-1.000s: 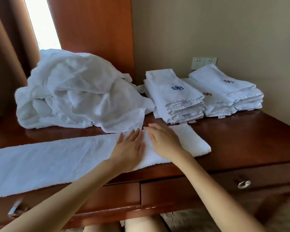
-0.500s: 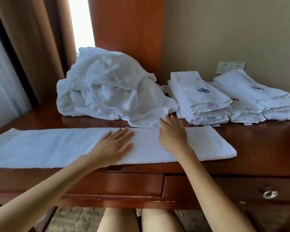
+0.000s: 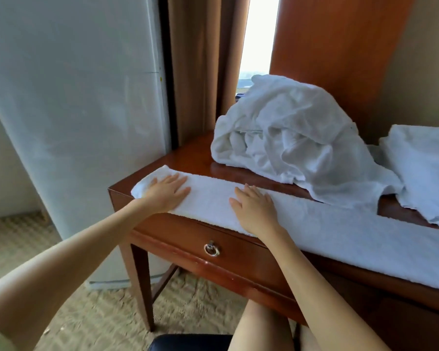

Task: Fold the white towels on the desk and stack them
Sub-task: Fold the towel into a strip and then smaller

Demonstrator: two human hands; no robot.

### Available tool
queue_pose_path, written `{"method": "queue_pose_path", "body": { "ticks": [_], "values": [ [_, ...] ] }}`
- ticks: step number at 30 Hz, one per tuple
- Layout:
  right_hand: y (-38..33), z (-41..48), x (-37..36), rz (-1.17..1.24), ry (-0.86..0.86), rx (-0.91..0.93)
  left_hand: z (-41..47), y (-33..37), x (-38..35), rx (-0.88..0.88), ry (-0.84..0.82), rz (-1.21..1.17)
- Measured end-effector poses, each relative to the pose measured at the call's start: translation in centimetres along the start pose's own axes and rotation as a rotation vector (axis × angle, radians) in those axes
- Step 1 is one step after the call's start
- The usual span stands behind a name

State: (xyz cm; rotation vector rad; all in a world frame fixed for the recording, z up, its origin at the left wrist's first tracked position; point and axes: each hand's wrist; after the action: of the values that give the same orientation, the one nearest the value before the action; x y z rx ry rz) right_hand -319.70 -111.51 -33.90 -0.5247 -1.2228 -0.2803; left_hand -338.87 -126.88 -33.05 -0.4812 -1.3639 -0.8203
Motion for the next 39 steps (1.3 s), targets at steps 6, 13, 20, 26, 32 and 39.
{"method": "queue_pose_path", "body": {
  "ticks": [6,13,20,26,32,39],
  "values": [
    [0.5,0.1,-0.4,0.015,0.017,-0.004,-1.2,-4.9,1.0,0.27,0.005,-0.106],
    [0.3,0.0,-0.3,0.004,0.013,-0.02,-2.2,-4.8,1.0,0.347,0.163,-0.146],
    [0.1,-0.2,-0.2,0.017,0.033,-0.026,-1.4,-3.1,2.0,0.652,0.092,-0.142],
    [0.0,-0.3,-0.1,0.052,0.042,-0.033,-0.8,-2.3,2.8,0.74,0.104,-0.099],
    [0.0,-0.8,1.2,0.523,0.146,-0.098,-0.3,1.5,4.6,0.402,0.411,-0.443],
    [2.4,-0.4,6.3,1.715,-0.041,-0.539,-2.9,14.8,5.6,-0.044,0.448,-0.744]
  ]
}}
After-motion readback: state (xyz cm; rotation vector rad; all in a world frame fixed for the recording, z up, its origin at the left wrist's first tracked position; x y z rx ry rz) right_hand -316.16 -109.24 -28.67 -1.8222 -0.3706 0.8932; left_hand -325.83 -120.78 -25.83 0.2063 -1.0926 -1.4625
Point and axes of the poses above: each hand's wrist, its own z-axis towards the middle knuckle, its own x-axis out of the back of the hand, y = z × x, and after that the axes turned 8 degrees about y, right-handed
